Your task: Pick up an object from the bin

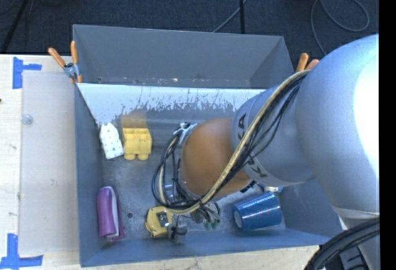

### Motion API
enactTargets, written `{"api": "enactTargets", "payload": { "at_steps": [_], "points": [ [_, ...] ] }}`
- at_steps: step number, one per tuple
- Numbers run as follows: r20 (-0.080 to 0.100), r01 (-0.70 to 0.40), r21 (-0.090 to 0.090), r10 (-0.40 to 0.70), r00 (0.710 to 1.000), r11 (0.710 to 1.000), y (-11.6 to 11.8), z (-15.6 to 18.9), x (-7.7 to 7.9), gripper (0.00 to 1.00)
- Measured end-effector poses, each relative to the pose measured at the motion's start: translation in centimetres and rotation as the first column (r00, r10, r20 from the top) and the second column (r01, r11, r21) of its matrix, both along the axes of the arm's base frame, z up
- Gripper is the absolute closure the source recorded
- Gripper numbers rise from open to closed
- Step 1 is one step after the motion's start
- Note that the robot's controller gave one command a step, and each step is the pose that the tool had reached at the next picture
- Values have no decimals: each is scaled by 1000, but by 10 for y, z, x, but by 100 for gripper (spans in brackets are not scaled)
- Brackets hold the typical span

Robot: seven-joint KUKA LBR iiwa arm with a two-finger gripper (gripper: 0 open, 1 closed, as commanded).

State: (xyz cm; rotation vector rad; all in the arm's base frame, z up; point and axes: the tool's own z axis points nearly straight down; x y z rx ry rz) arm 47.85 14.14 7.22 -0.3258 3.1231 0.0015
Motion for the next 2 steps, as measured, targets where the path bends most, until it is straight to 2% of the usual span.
{"api": "enactTargets", "payload": {
  "at_steps": [1,2],
  "points": [
    [0,1,0,-1,1000,1000,0,0,0,100],
    [1,-2,0,2,1000,1000,-6,160,-2,100]
  ]
}}
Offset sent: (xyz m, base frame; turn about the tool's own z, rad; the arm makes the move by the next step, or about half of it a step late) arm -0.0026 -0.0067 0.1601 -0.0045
